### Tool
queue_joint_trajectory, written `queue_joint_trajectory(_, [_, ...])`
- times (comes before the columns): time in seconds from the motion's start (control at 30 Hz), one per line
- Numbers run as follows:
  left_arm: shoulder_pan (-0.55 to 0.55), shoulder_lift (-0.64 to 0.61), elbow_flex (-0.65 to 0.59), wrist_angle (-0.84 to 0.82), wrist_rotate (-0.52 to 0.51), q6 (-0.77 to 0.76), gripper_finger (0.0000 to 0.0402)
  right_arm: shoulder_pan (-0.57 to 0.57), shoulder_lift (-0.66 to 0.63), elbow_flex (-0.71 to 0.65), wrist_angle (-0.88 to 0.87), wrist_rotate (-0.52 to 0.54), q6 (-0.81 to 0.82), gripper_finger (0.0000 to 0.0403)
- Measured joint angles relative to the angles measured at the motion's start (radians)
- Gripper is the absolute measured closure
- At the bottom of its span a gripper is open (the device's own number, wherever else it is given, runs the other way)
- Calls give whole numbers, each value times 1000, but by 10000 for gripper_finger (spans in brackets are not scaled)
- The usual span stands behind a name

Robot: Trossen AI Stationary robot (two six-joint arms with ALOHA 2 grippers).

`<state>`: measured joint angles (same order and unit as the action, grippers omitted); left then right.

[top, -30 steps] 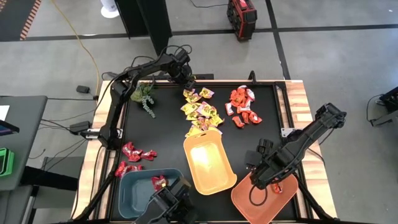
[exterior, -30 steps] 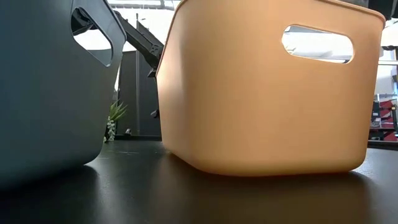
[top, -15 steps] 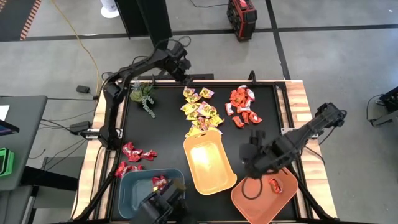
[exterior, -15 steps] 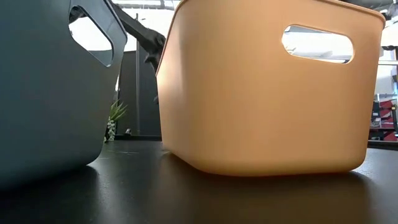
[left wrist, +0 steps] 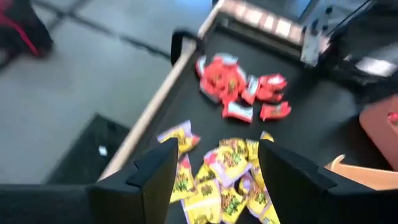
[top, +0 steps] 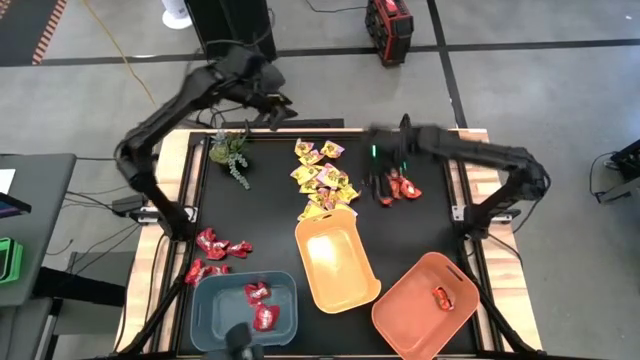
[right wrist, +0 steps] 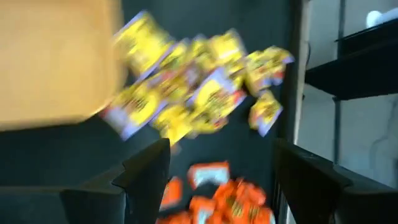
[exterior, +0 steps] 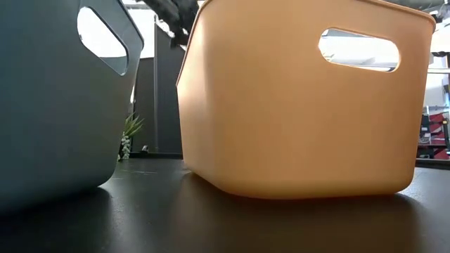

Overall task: Sort candy
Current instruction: Put the yellow candy into the yellow bin

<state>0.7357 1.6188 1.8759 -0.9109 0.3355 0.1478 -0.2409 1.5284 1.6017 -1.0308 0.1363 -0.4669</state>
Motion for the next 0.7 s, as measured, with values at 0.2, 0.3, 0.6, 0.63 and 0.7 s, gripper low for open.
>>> queue_joint_trajectory(0.2, [-13,-125,0,42,-14,0,181,-303,102,12,168,-203,107,104])
queue_joint_trajectory(0.3, [-13,-155,-6,37,-15,-5,181,-390,221,89,110,-251,206,104])
queue_joint_trajectory(0.6, [-13,-192,-149,71,-21,-4,181,-450,575,416,-45,-313,379,104])
queue_joint_trajectory(0.63, [-13,-194,-168,85,-21,-3,181,-450,603,446,-59,-329,398,104])
queue_joint_trajectory(0.7, [-13,-194,-197,122,-21,-4,181,-451,663,502,-103,-352,438,104])
